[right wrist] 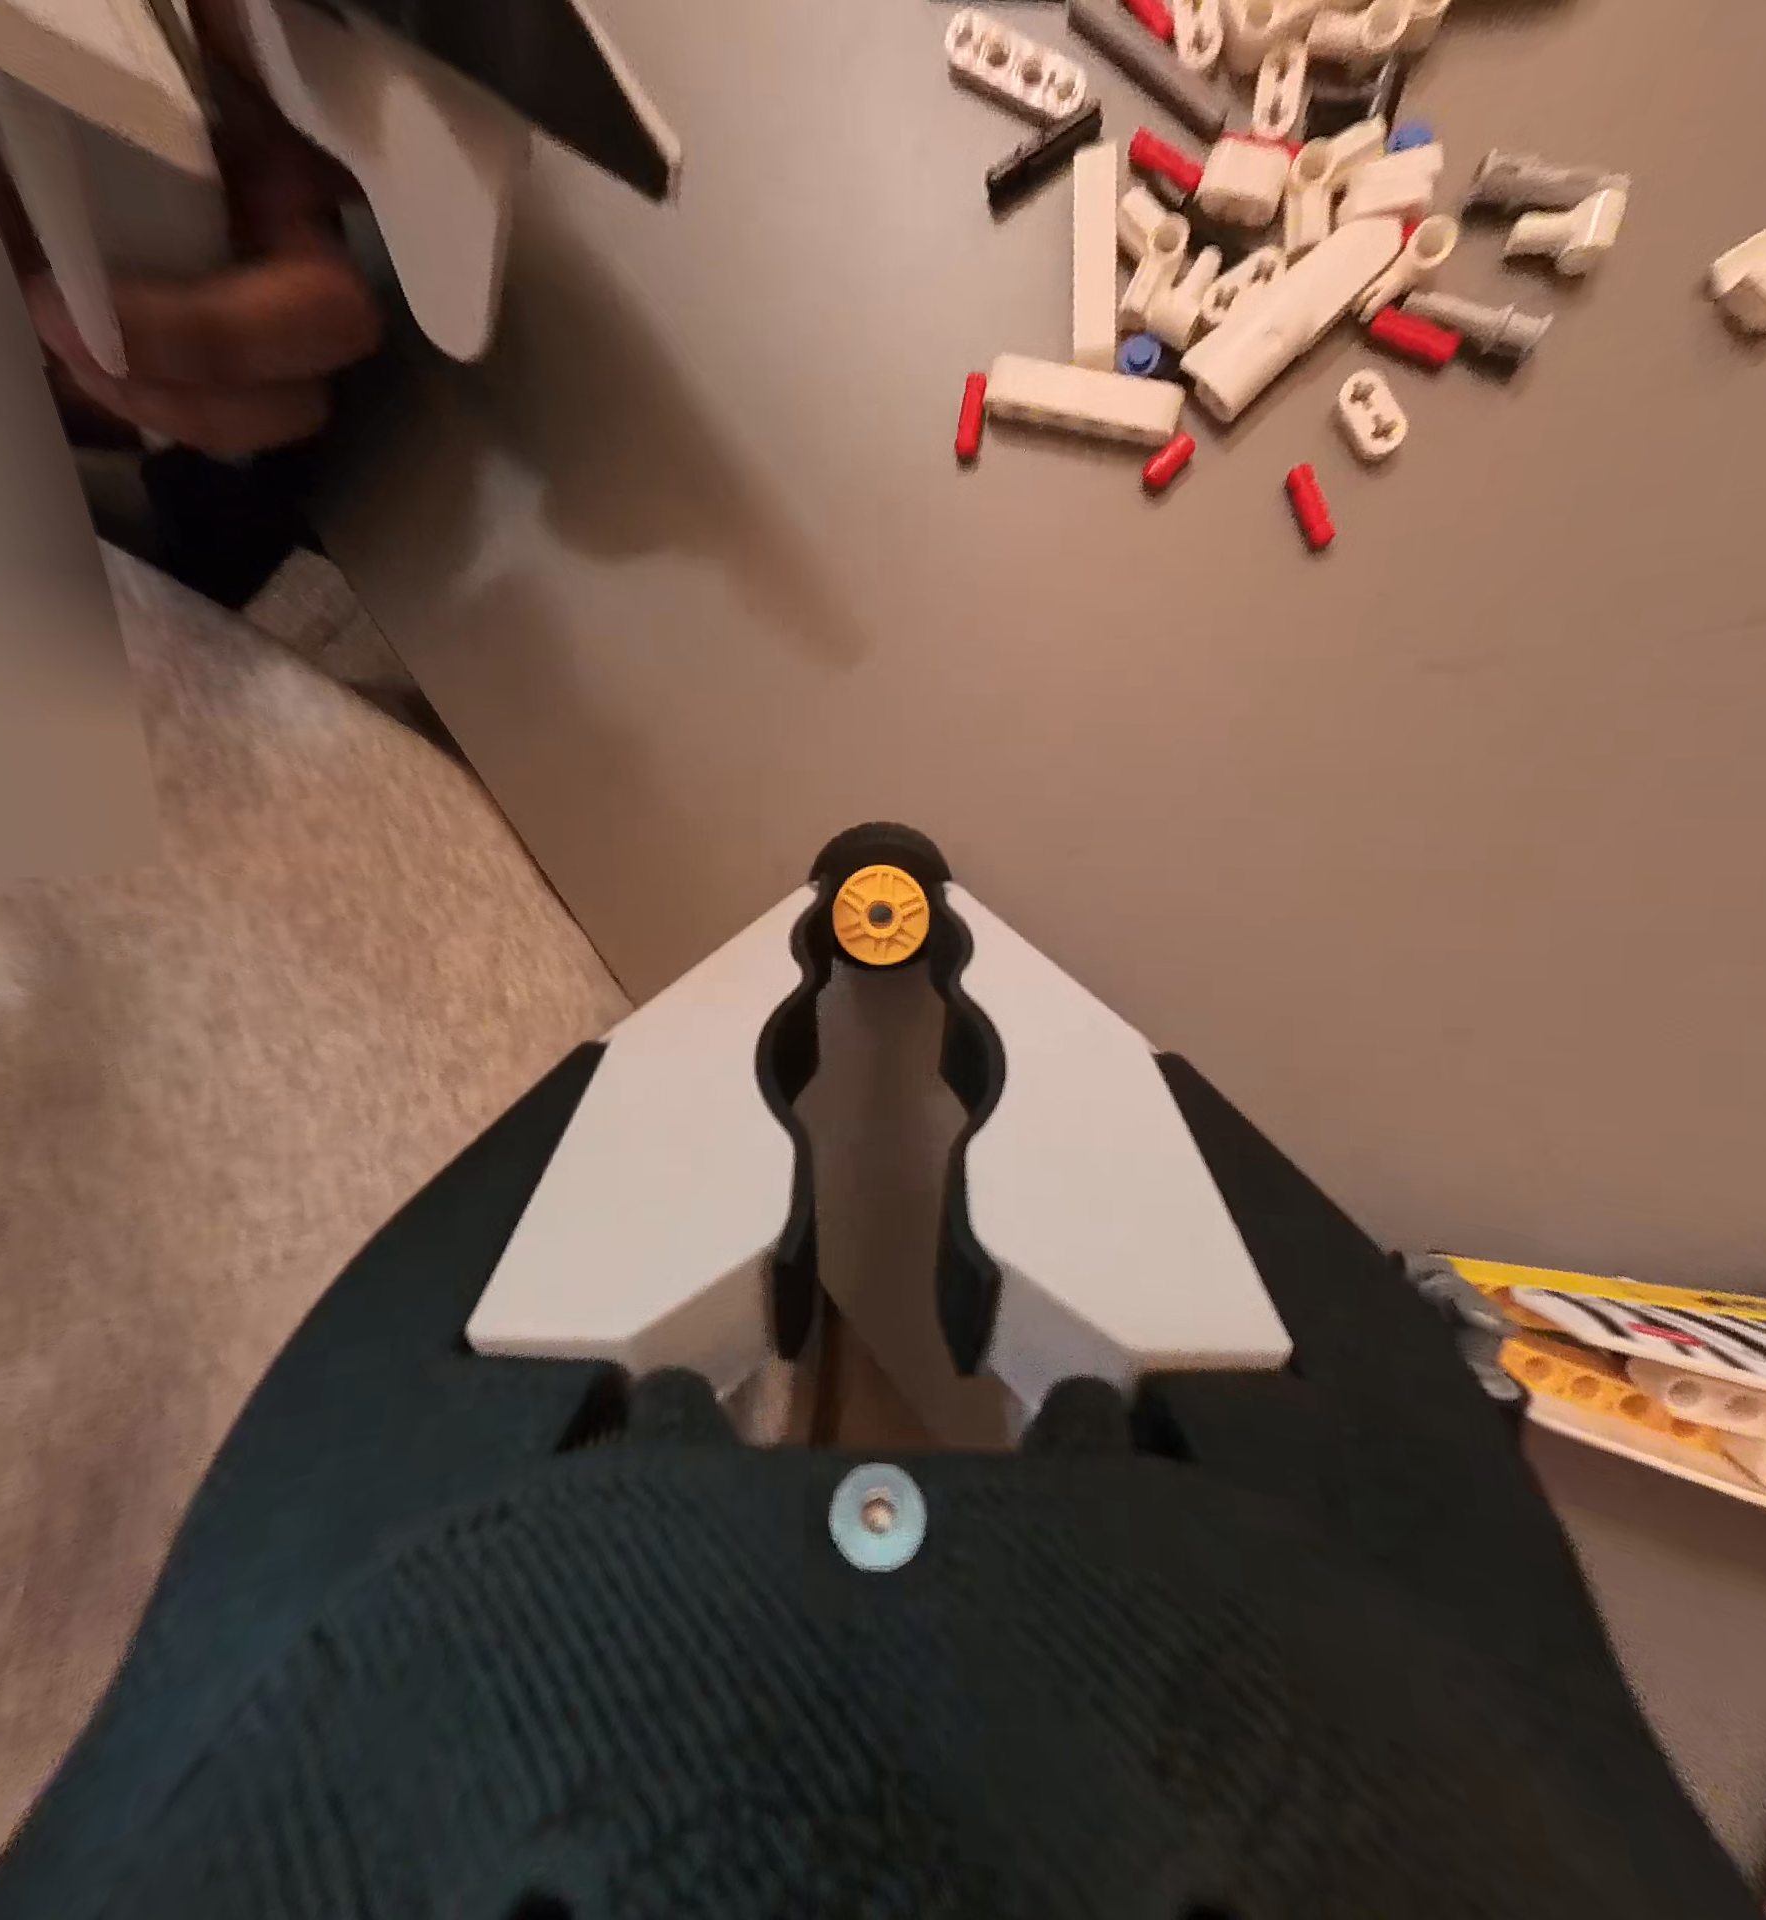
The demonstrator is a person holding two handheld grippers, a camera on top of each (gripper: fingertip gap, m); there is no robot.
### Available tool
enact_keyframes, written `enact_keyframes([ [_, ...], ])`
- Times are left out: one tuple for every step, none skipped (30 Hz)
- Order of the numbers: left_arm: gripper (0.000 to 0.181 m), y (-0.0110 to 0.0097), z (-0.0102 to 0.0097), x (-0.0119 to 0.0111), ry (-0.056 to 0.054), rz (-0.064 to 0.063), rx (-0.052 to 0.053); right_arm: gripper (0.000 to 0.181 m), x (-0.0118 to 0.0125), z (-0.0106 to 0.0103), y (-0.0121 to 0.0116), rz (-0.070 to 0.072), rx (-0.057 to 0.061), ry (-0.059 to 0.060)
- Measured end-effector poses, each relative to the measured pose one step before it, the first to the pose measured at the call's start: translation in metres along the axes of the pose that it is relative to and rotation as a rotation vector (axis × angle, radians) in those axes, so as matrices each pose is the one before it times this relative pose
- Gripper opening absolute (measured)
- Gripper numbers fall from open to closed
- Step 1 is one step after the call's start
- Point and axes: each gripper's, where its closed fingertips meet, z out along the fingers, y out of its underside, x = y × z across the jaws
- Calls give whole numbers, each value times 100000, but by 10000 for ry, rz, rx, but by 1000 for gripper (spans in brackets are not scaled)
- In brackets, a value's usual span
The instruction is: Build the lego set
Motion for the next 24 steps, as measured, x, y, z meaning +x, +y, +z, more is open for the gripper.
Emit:
enact_keyframes([
  [53,35,20,-19,-21,9,-16,17,188,-80,-209,-139,92,136],
  [53,34,27,-24,-24,17,-21,17,213,119,108,-291,-72,211],
  [53,52,32,-9,-24,21,-27,17,122,344,416,-387,-204,216],
  [53,42,31,-28,-24,16,-28,17,-18,487,549,-411,-239,193],
  [53,46,28,-11,-19,15,-24,17,-257,436,358,-350,-126,77],
  [53,31,22,-14,-15,13,-13,17,-106,114,-56,-232,45,177],
  [53,3,5,-13,-15,8,-1,20,-166,-45,-79,-203,-52,52],
  [53,-1,8,-19,-16,4,6,28,-104,-76,52,-108,-192,12],
  [53,12,2,-19,-14,7,-3,34,-30,-117,45,-61,-200,23],
  [53,26,23,-9,-16,16,-14,38,-6,-143,33,-65,-158,28],
  [53,30,28,-18,-19,18,-19,40,2,-142,25,-85,-153,39],
  [53,37,24,-7,-18,16,-17,41,40,-137,-19,-125,-139,61],
  [53,14,14,-11,-12,13,-5,41,66,-116,-74,-163,-113,84],
  [53,-5,-6,-5,-4,3,5,39,110,-79,-154,-171,-94,95],
  [53,-9,-9,6,8,-7,7,37,75,-20,-159,-162,-103,58],
  [53,-9,-9,8,8,-8,7,34,26,55,-115,-141,-145,15],
  [53,-4,-6,11,4,-3,4,32,21,110,-46,-132,-187,1],
  [53,-7,-12,3,3,-2,1,30,1,142,61,-133,-230,-27],
  [53,7,6,-1,5,-5,-2,28,-6,149,114,-120,-240,-35],
  [53,5,-9,6,9,-10,-5,26,-5,89,67,-105,-171,-39],
  [53,0,2,16,16,-14,-3,22,77,22,-60,-77,-48,23],
  [53,-7,-8,15,20,-19,3,19,28,-59,-108,-72,2,-9],
  [53,-24,-14,4,23,-22,8,17,21,-54,-70,-29,-18,-24],
  [53,-26,-15,23,25,-22,12,18,11,-21,34,-25,-82,-28],
])
